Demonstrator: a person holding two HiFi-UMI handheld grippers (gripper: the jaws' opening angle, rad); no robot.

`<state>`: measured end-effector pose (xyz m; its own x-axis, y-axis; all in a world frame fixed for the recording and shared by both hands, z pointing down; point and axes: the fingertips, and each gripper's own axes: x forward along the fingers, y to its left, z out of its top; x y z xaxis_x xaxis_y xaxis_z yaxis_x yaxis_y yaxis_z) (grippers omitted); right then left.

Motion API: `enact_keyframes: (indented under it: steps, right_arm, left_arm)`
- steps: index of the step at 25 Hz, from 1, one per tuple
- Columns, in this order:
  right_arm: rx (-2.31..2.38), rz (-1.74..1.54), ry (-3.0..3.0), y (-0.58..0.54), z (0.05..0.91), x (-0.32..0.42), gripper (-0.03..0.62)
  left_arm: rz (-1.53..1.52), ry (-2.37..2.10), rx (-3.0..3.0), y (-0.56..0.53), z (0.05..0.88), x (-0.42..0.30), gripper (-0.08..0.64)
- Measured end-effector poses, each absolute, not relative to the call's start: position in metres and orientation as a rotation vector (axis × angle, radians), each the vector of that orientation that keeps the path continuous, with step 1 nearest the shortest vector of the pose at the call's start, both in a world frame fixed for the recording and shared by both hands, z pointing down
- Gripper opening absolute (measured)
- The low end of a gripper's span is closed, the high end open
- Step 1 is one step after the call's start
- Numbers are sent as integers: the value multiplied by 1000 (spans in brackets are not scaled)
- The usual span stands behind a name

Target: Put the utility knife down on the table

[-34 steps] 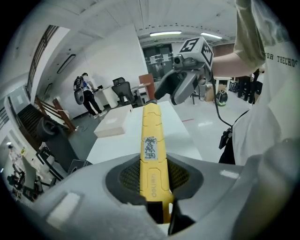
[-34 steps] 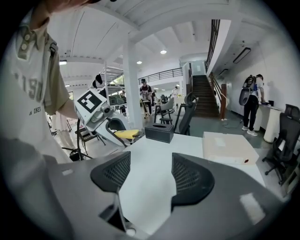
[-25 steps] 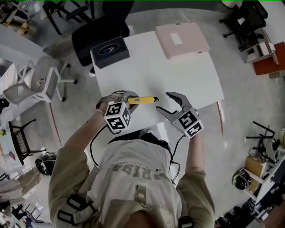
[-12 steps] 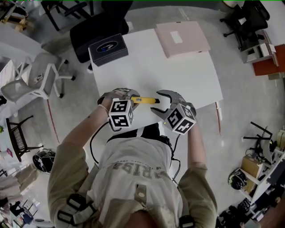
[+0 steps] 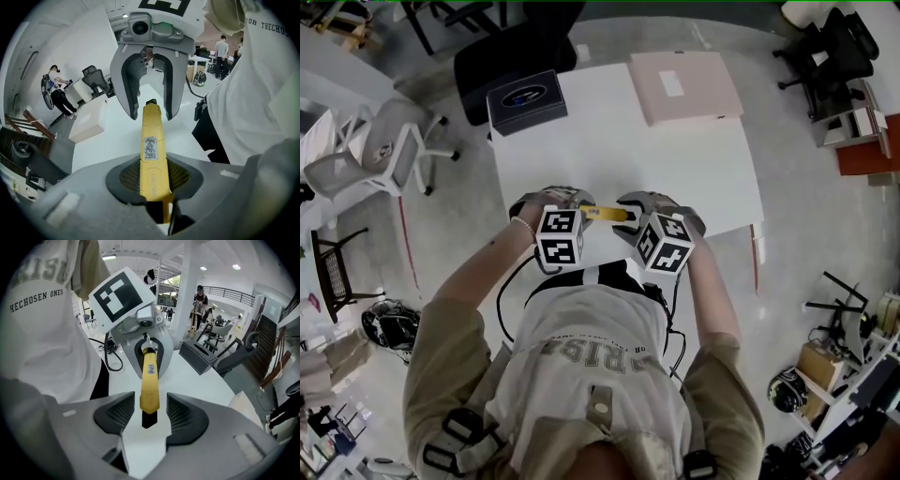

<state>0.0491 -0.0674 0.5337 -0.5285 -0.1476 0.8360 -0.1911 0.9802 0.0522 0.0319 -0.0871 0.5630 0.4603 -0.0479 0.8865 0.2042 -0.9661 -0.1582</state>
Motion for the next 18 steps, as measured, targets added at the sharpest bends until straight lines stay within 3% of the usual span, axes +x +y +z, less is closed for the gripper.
enact_keyframes:
  steps: [18]
  right_arm:
    - [70, 52, -2064, -56, 567, 70, 161]
  left_arm:
    - [-1608, -247, -2491, -74, 583, 64, 95]
